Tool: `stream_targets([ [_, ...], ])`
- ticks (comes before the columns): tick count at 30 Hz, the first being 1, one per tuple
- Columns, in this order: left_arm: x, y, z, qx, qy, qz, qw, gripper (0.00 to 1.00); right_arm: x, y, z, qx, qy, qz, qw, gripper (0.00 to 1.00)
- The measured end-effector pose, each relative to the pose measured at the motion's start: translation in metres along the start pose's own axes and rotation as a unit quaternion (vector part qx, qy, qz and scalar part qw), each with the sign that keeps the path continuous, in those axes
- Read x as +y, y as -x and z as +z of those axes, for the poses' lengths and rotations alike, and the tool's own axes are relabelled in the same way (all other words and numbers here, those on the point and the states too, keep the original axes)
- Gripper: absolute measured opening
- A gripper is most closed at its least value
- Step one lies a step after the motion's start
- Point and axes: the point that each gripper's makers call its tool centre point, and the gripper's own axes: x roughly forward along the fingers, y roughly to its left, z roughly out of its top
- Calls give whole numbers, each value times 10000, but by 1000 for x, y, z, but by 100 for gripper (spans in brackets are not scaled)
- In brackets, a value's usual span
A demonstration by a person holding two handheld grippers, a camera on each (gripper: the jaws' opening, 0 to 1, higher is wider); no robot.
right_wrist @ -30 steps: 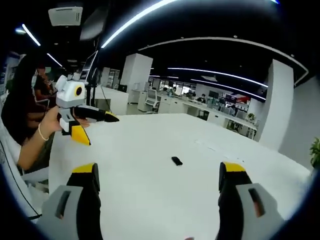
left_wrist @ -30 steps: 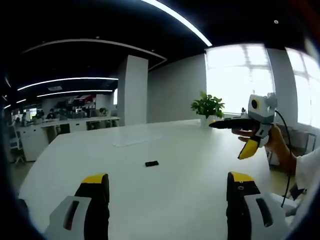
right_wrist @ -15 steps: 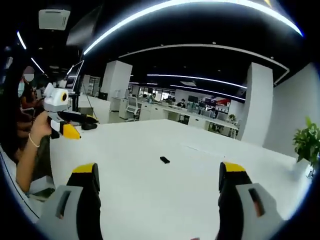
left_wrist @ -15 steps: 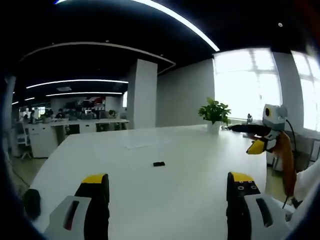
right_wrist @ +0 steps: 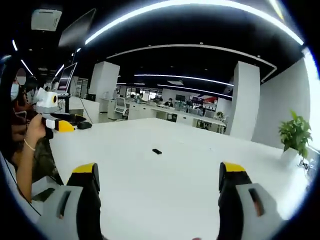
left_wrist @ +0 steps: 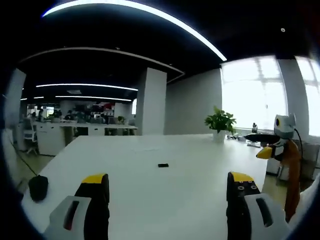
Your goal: Snap the two parts of the plastic buckle together until the buckle closes and remains connected.
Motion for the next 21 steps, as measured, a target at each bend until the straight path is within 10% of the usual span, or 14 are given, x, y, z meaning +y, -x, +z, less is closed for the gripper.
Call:
stream_targets([
  [5,12,3,-2,58,-118,478,9988,99,-11,6,-1,-92,-144,-466,9988,100],
  [21,9,10,1,-320,90,480,9983,99,-46,17,-46,341,-449,-1147,9918,100],
])
